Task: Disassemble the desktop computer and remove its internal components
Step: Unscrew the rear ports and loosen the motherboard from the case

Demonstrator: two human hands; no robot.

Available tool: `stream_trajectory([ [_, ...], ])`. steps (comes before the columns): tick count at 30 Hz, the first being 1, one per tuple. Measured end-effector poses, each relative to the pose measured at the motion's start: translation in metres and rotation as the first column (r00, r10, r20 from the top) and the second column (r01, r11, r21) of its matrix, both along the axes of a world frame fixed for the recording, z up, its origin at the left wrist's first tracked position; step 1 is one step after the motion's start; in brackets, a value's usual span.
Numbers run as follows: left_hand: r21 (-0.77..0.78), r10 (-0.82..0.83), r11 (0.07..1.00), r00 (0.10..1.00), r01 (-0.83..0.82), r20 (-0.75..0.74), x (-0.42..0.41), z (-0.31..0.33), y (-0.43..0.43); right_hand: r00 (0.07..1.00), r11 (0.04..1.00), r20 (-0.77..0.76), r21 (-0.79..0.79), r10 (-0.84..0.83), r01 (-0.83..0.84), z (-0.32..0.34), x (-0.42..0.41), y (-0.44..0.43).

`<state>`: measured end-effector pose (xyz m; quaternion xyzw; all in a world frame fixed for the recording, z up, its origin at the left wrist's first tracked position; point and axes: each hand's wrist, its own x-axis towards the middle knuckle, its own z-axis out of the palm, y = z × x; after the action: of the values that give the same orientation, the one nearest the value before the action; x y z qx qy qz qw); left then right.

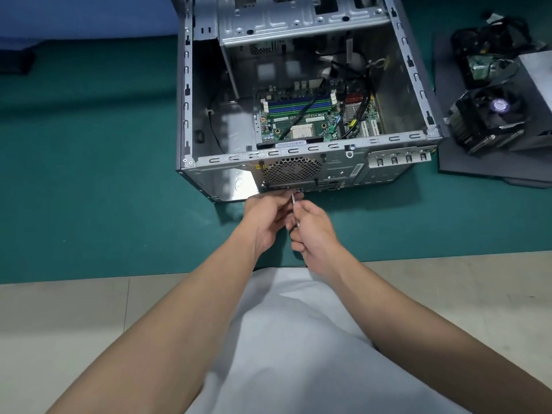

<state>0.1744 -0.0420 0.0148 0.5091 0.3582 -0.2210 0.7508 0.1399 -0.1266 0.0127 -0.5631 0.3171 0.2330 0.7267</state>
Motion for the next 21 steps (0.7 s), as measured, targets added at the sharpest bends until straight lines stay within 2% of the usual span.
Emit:
stream_trajectory([
  [5, -0.006, 0.017, 1.0, 1.0, -0.017, 0.026, -0.0032, -0.0003, 0.0018, 1.0, 0.999, 0.009, 0.033, -0.007, 0.007, -0.0002, 0.0015, 0.0028],
  [13, 0.044, -0.004, 0.999, 1.0, 0.004, 0.009, -0.0015, 0.0021, 0.0031, 0.994, 0.968, -0.035, 0.225, -0.104, 0.109, 0.0008, 0.0037, 0.0055],
  [17, 0.081, 0.006, 0.997, 1.0, -0.006, 0.002, -0.0001, 0.0028, 0.0015, 0.981, 0.87, -0.107, 0.454, -0.16, 0.191, 0.0002, 0.0042, 0.0022],
  [21, 0.097, 0.003, 0.995, 1.0, -0.002, -0.01, 0.0029, 0.0011, 0.0023, 0.98, 0.779, -0.152, 0.595, -0.131, 0.197, 0.001, 0.0038, -0.0022],
])
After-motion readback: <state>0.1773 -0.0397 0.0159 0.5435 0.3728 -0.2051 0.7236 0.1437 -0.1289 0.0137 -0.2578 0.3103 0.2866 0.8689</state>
